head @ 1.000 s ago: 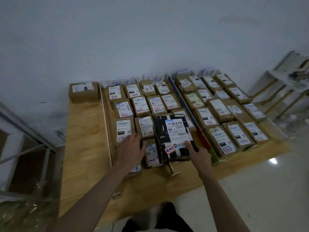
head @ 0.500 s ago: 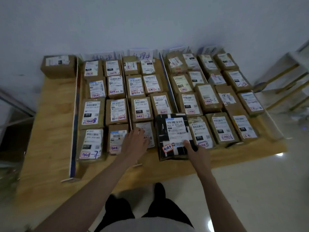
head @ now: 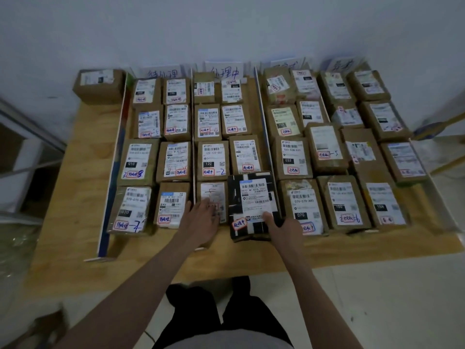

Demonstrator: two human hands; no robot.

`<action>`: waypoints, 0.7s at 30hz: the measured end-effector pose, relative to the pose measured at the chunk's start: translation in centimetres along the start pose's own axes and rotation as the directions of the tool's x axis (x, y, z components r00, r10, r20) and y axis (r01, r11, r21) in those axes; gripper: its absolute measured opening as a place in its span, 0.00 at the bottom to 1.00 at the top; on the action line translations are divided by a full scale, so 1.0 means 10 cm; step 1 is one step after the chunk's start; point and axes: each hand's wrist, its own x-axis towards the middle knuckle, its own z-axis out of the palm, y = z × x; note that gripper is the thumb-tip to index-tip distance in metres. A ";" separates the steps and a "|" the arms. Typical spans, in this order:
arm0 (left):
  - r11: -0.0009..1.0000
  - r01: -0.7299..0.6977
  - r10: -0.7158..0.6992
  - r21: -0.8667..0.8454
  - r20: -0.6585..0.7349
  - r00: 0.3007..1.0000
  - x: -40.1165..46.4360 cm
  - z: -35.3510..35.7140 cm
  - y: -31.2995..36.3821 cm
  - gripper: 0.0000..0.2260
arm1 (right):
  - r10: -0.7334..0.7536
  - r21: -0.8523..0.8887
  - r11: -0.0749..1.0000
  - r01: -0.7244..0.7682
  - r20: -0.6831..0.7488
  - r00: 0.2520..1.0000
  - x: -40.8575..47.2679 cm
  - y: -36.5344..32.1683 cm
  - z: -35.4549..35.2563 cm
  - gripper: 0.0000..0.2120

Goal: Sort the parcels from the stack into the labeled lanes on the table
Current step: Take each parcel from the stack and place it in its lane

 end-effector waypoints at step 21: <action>1.000 0.013 -0.012 0.023 -0.061 0.998 0.01 0.16 -0.02 0.23 | -0.087 -0.271 0.956 0.112 0.106 0.991 0.26 -0.04 0.20 0.31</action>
